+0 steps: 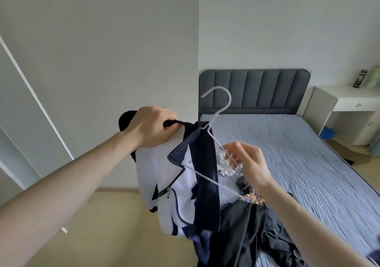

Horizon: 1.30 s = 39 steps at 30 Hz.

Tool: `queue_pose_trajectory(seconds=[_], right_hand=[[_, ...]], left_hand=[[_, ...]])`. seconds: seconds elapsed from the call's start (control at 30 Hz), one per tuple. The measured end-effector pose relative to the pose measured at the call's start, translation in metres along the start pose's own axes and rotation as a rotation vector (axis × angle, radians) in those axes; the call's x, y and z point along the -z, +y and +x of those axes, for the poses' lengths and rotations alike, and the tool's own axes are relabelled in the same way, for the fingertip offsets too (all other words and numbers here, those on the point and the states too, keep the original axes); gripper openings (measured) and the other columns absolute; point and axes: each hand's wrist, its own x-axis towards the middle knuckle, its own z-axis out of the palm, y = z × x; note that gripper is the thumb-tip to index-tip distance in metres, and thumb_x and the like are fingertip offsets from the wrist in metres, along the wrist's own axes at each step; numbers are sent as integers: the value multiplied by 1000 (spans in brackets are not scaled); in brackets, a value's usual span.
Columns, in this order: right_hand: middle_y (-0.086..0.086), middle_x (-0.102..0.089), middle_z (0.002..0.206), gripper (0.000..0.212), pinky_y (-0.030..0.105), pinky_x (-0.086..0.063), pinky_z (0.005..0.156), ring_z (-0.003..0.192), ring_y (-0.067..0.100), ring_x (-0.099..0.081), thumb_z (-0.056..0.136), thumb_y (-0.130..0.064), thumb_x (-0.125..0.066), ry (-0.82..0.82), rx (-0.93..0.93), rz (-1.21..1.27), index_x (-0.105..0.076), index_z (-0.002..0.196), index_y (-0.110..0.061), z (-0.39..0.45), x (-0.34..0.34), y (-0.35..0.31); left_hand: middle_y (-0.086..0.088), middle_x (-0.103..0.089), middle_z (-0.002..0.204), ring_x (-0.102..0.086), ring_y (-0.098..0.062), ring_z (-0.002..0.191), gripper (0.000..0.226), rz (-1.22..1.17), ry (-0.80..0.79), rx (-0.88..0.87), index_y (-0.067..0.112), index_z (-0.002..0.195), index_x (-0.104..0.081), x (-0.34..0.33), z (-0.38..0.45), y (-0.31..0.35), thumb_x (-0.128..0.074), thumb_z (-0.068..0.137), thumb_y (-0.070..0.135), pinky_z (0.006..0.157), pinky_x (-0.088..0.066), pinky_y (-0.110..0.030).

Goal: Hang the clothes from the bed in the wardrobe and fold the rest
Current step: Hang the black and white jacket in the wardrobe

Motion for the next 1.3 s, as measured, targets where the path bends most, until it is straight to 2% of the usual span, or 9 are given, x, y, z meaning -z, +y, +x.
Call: queue_pose_trajectory(seconds=[0.1, 0.23, 0.33, 0.47, 0.67, 0.83, 1.03, 1.17, 1.3], right_hand=[[3, -79, 103, 57, 38, -53, 90, 95, 27, -70, 112, -45, -32, 197, -141, 46, -81, 99, -17, -1, 33, 23], [15, -76, 103, 44, 44, -53, 85, 87, 27, -68, 111, -31, -39, 453, -531, -19, -74, 92, -13, -40, 36, 79], [14, -73, 110, 17, 35, -52, 72, 80, 19, -68, 102, -28, -60, 237, -705, -13, -69, 110, -15, -68, -3, 104], [-4, -72, 113, 62, 27, -58, 70, 89, 14, -71, 77, -65, -79, -85, -839, 38, -62, 124, -29, -71, -63, 98], [-5, -77, 98, 51, 25, -59, 69, 89, 13, -71, 75, -55, -87, 0, -934, 257, -73, 111, -22, -39, -102, 92], [-1, -72, 80, 14, 23, -52, 59, 72, 13, -66, 93, -28, -77, 113, -882, 257, -71, 90, -16, -15, -92, 94], [8, -73, 92, 10, 36, -59, 75, 82, 18, -72, 106, -16, -57, 296, -617, 299, -63, 100, -10, 33, -31, 68], [5, -71, 83, 10, 25, -56, 57, 67, 12, -71, 105, -10, -55, 308, -402, 182, -62, 97, -9, 52, -4, 38], [-3, -66, 66, 13, 22, -52, 53, 60, 11, -66, 103, -7, -58, 296, -259, 126, -63, 91, -9, 53, 9, 17]], left_hand=[[0, -47, 57, -46, -25, 58, 38, 26, 41, 95, 13, 62, -45, 10, 1, -11, -51, 87, 41, 52, -37, -32], [-2, -44, 55, -42, -26, 57, 38, 36, 81, 147, 14, 60, -37, 18, -1, -23, -50, 84, 41, 51, -28, -30], [-2, -41, 53, -40, -26, 57, 37, 40, 97, 171, 14, 61, -32, 22, 0, -26, -51, 83, 39, 51, -26, -30], [-4, -40, 52, -41, -29, 56, 40, 45, 120, 170, 13, 61, -32, 29, 5, -28, -52, 84, 39, 51, -27, -31], [-4, -38, 52, -38, -28, 55, 41, 51, 151, 152, 13, 61, -33, 42, 5, -29, -52, 85, 39, 52, -29, -31], [-3, -43, 55, -38, -25, 56, 40, 10, 165, 191, 17, 58, -37, 54, -9, -39, -48, 86, 44, 52, -30, -31], [6, -48, 60, -49, -16, 57, 41, 187, 78, 164, 24, 67, -42, 57, -35, -65, -41, 99, 50, 52, -30, -29], [5, -52, 68, -52, -26, 64, 37, 219, 57, 168, 22, 76, -48, 53, -46, -77, -35, 106, 40, 54, -38, -35], [-2, -56, 69, -56, -33, 62, 29, 331, 98, 198, 11, 78, -56, 48, -50, -79, -43, 87, 34, 51, -42, -35]])
